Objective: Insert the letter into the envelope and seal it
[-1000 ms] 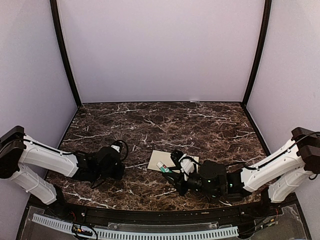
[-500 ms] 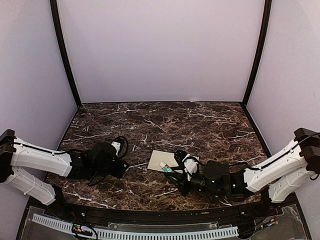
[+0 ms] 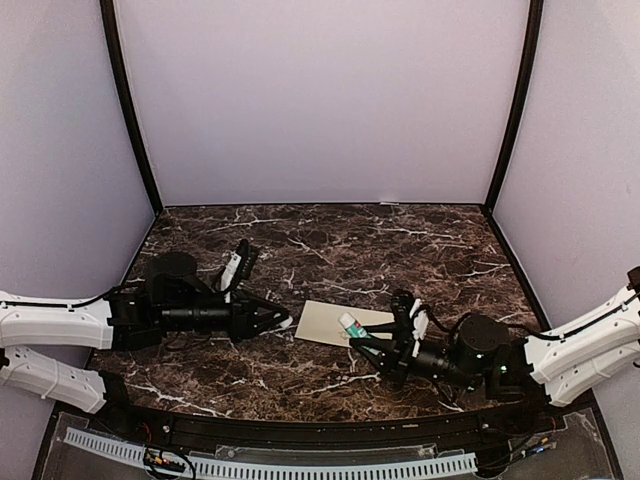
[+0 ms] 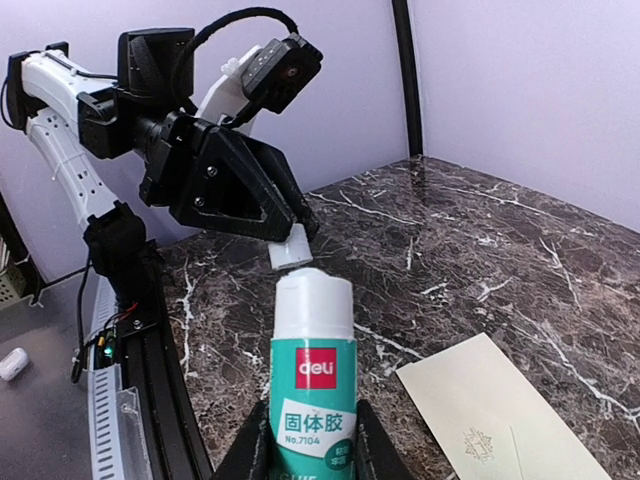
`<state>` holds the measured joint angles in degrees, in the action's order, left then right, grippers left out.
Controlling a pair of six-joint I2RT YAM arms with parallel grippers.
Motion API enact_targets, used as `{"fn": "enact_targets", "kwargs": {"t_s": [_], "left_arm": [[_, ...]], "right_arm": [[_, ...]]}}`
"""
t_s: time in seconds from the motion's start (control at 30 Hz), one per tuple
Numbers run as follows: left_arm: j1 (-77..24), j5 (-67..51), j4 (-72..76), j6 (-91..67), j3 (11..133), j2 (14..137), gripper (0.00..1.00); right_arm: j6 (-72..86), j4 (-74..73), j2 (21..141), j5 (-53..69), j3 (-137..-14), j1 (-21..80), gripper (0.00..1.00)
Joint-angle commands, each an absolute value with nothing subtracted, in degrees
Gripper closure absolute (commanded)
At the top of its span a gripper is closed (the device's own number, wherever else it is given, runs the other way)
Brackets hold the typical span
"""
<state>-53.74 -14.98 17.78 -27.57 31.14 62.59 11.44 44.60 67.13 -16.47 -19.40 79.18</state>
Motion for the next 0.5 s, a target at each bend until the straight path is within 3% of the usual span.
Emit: {"fn": "enact_targets", "kwargs": {"t_s": [0.0, 0.47], "left_arm": [[-54.0, -28.8, 24.4, -30.2, 33.9, 61.6, 0.82], [-60.5, -33.5, 31.4, -33.7, 39.0, 64.5, 0.82]], "right_arm": [[9.1, 48.5, 63.7, -10.2, -17.9, 79.2, 1.0], [8.2, 49.7, 64.3, -2.2, -20.5, 79.2, 1.0]]}}
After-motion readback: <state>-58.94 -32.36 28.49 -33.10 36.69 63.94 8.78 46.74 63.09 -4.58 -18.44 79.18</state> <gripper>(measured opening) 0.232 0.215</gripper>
